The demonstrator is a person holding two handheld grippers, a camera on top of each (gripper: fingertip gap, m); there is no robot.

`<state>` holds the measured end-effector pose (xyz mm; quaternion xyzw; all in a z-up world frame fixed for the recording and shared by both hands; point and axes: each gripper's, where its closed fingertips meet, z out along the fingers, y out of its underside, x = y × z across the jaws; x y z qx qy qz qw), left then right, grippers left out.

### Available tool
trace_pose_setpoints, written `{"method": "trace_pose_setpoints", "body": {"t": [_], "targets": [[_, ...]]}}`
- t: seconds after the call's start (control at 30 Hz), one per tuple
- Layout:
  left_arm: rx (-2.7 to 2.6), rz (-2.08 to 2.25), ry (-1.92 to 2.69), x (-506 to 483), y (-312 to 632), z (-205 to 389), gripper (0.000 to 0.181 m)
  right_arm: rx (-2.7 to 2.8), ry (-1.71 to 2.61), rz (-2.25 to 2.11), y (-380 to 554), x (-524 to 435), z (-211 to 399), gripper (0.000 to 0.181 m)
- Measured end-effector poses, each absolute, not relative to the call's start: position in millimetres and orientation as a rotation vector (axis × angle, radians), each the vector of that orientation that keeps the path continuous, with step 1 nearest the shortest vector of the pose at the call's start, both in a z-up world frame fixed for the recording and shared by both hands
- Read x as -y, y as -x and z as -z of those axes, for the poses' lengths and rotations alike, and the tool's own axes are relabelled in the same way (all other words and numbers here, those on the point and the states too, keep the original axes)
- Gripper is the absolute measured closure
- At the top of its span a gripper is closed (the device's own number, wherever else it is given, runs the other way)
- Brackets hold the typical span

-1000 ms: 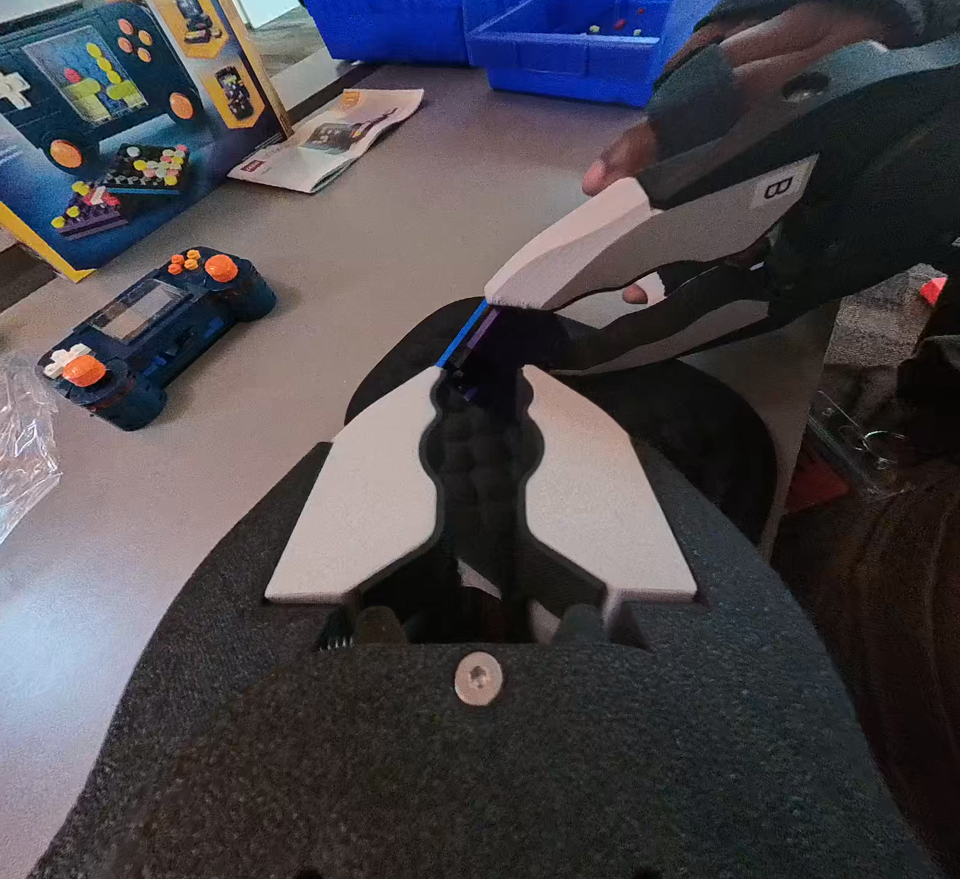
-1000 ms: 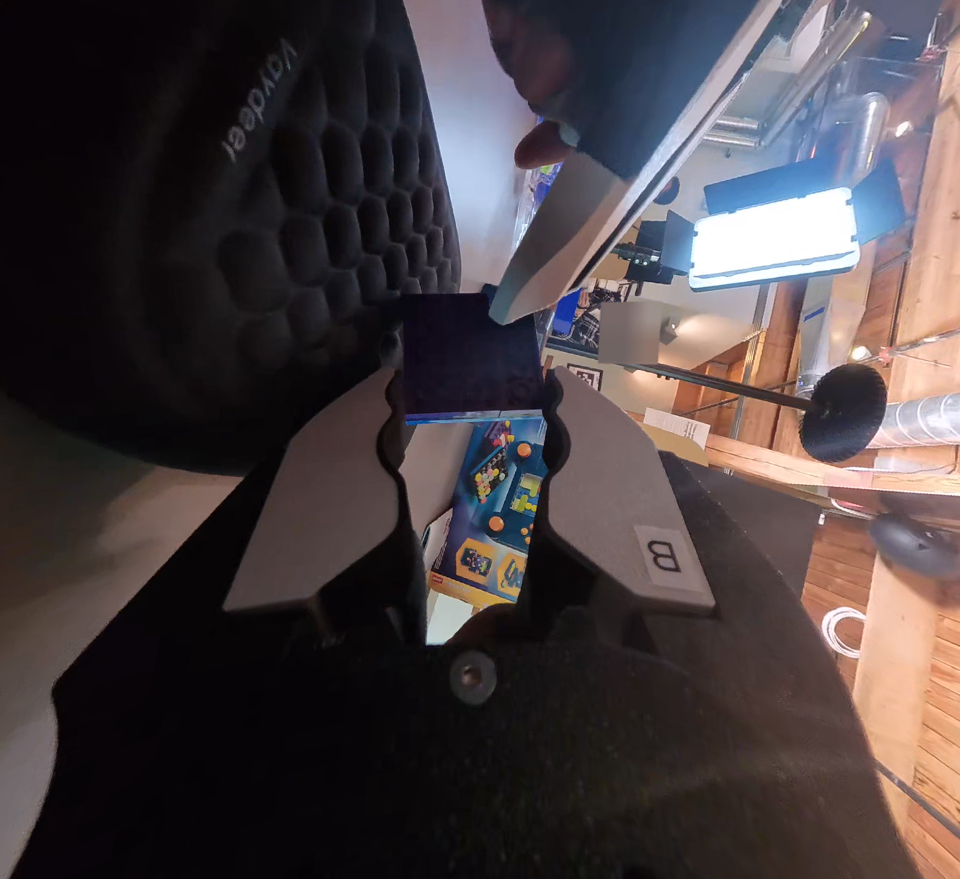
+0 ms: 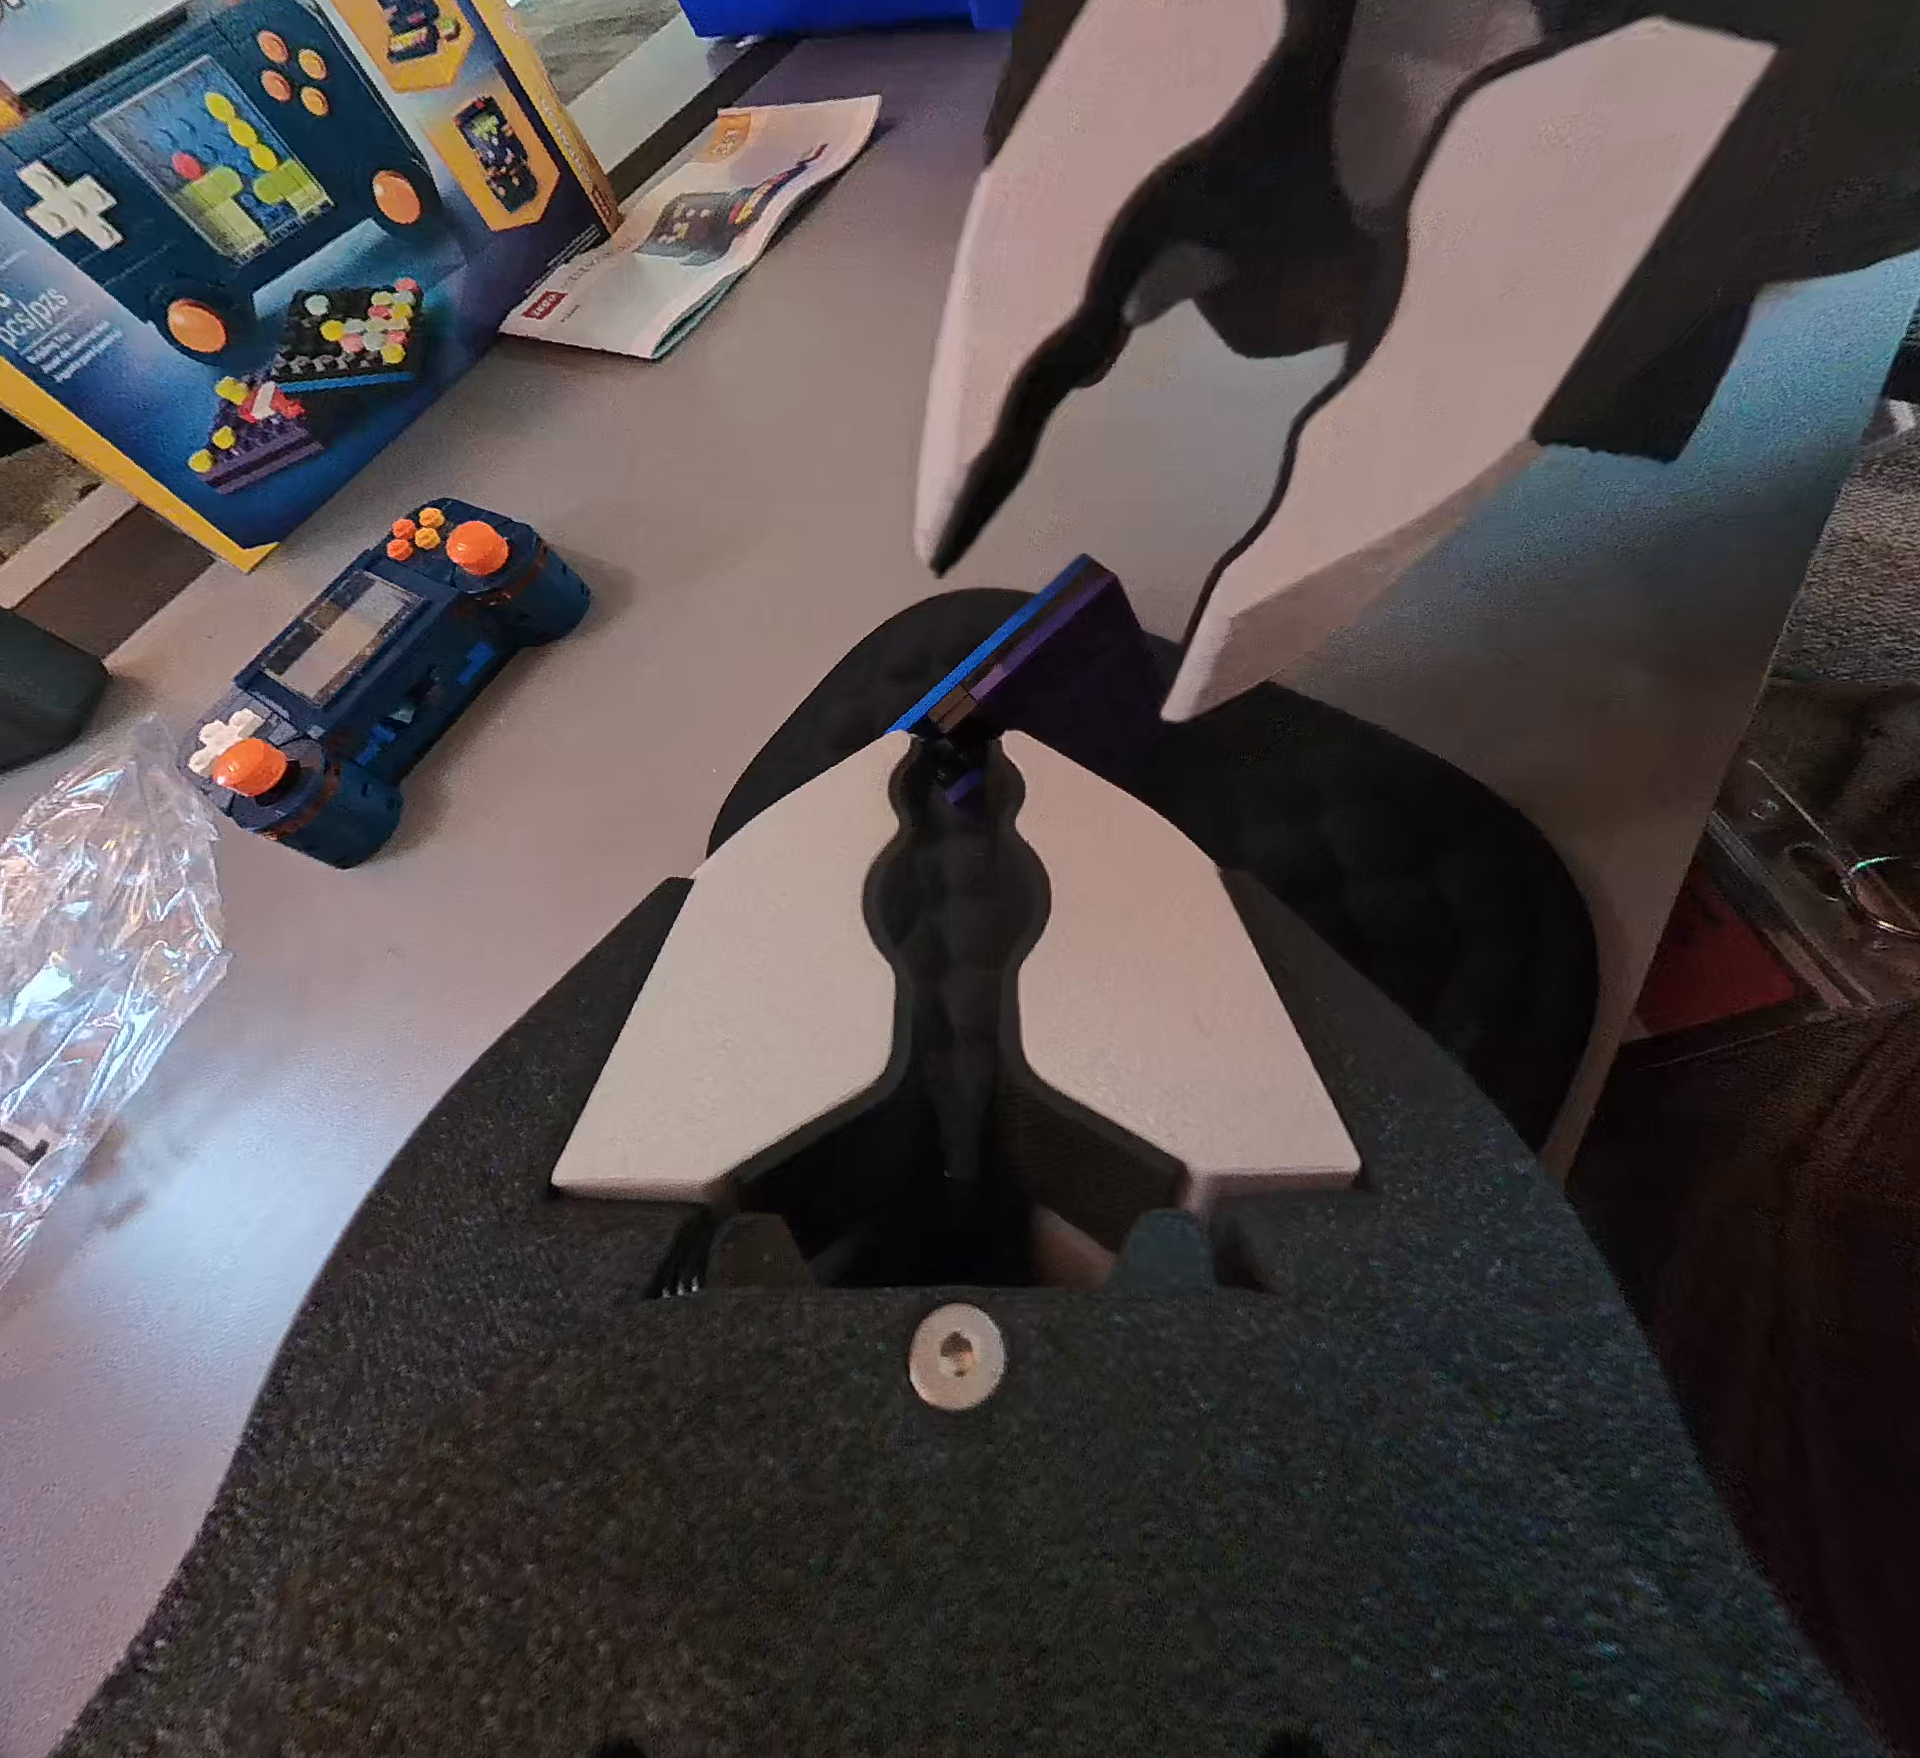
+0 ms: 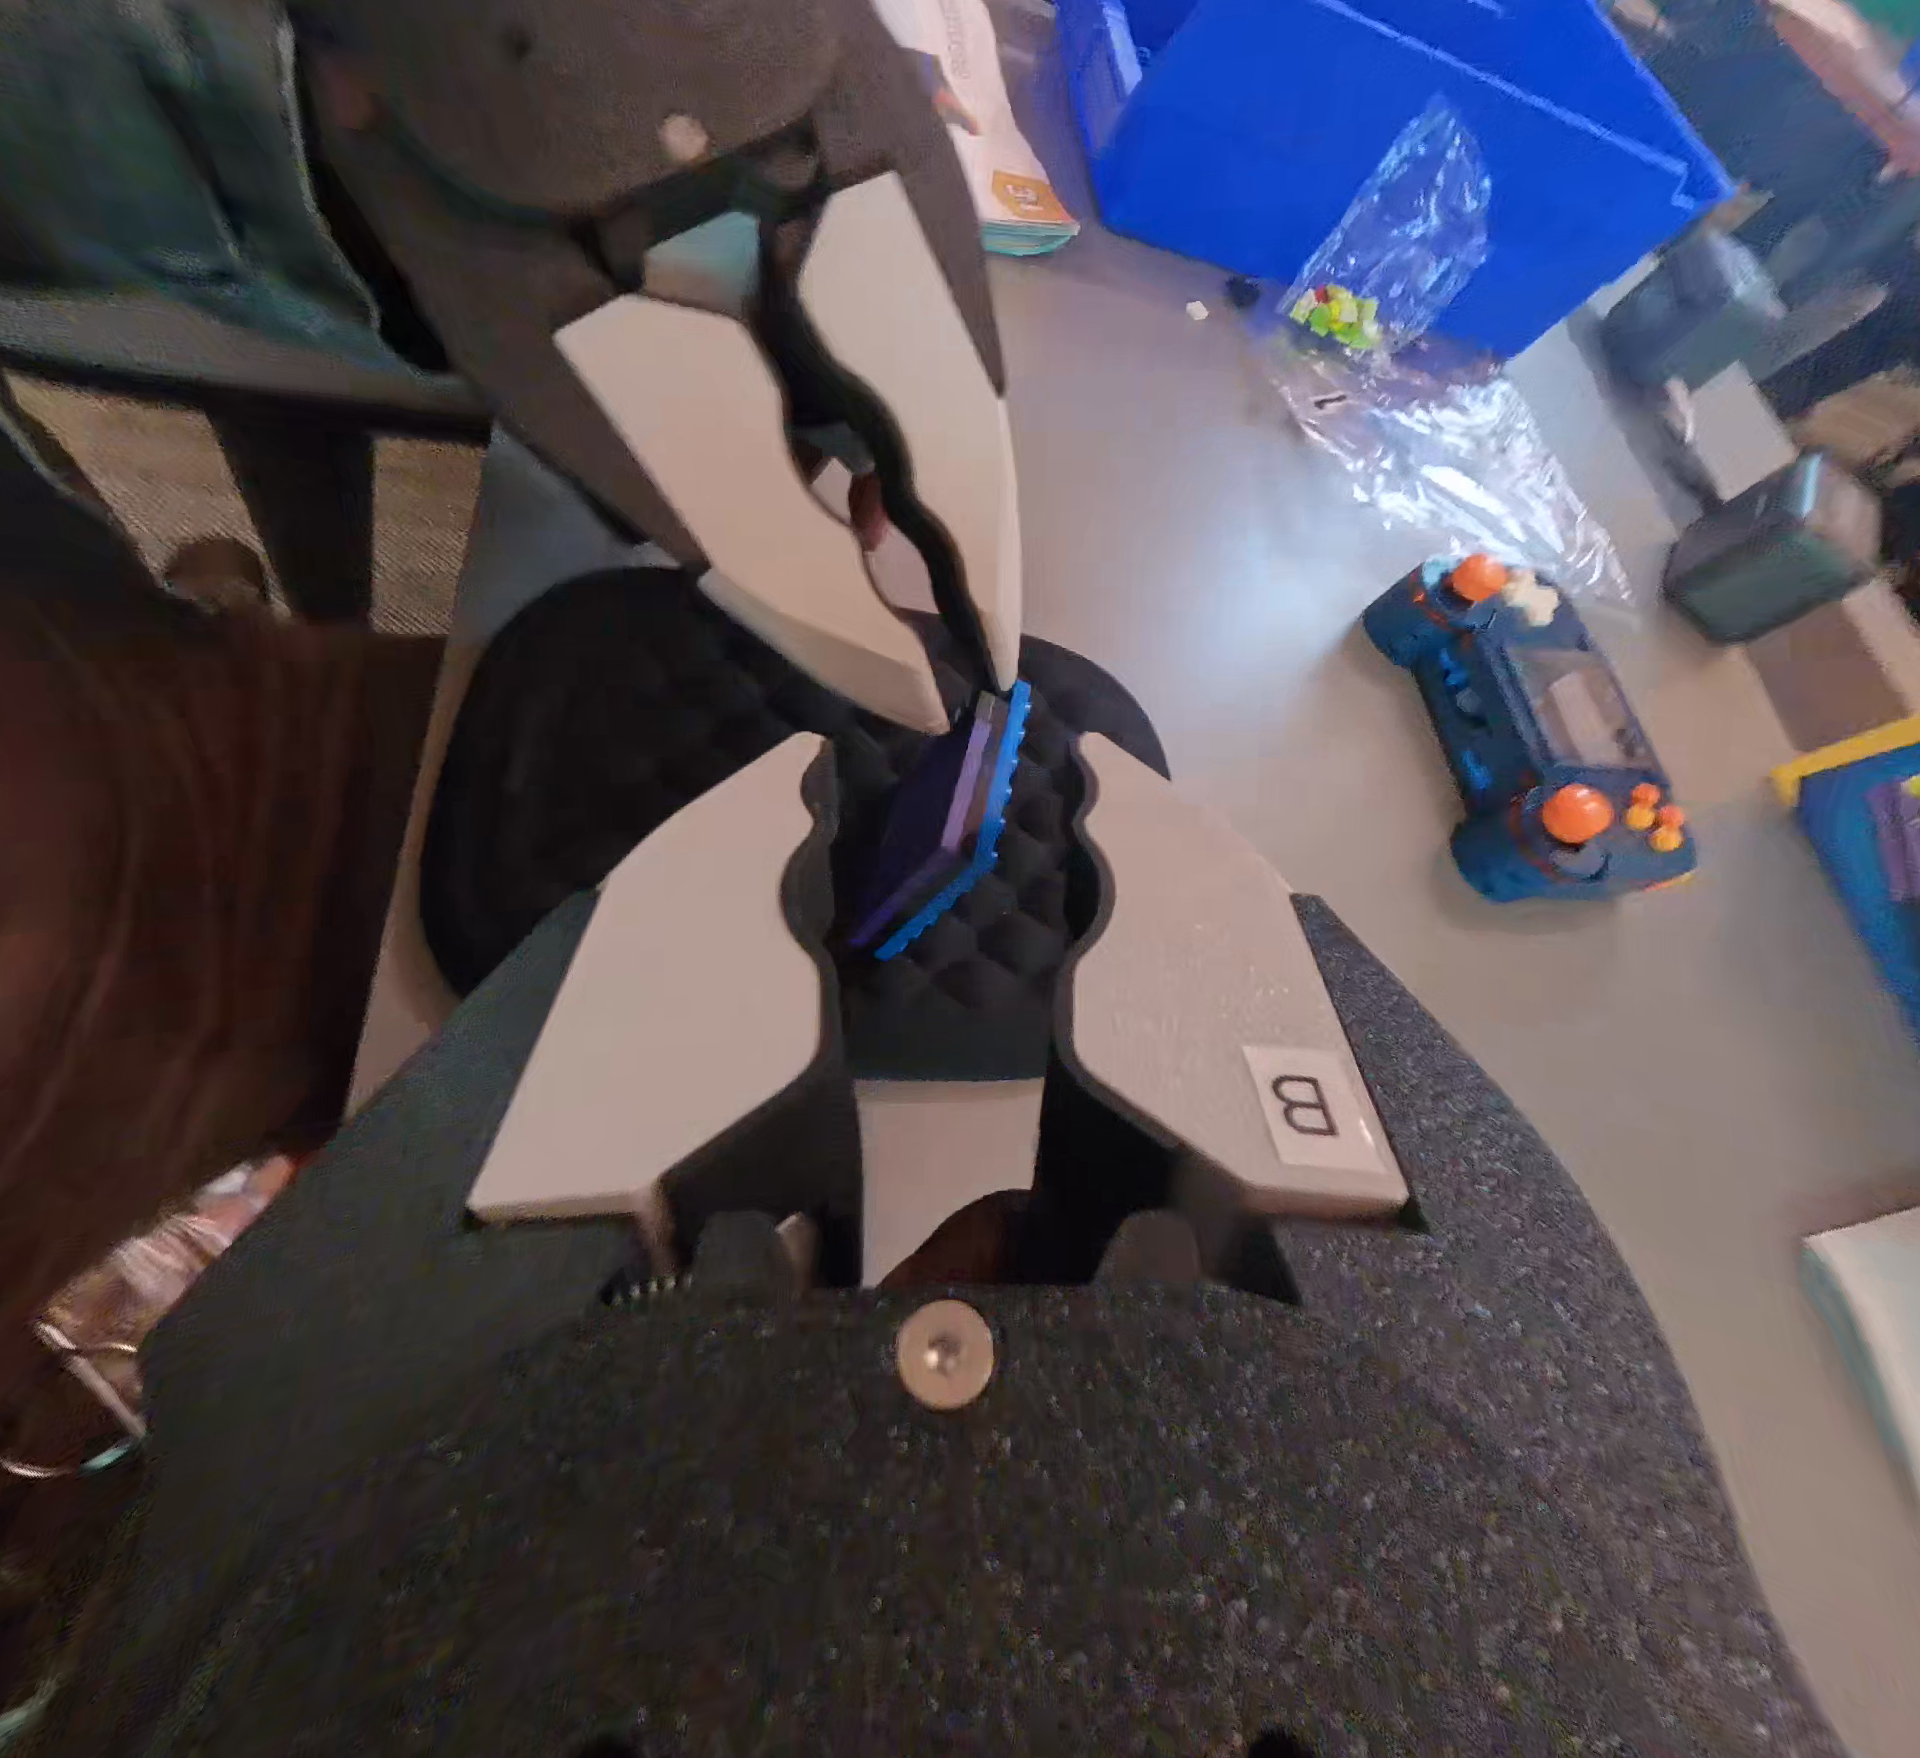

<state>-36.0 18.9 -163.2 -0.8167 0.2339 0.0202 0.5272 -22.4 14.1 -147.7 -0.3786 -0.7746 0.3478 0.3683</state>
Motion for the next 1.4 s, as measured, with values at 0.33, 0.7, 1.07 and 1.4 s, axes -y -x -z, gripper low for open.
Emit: {"method": "trace_pose_setpoints", "body": {"t": [0.33, 0.7, 1.07, 1.4], "targets": [[-0.612, 0.042, 2.006, -8.2, 30.0, 172.3, 0.171, 2.026, 1.114, -0.948, 29.3, -14.1, 174.8, 0.169], [-0.473, 0.18, 1.92, -11.1, 31.8, 171.8, 0.176, 1.993, 1.151, -0.991, 32.3, -14.2, 177.0, 0.169], [-0.636, 0.192, 1.844, -11.9, 28.7, 169.6, 0.179, 2.101, 1.114, -1.031, 31.5, -15.3, 179.4, 0.169], [-0.779, 0.179, 1.905, -11.0, -7.7, 185.8, 0.181, 2.0, 1.269, -0.965, 40.5, -17.7, 176.7, 0.169]]}}
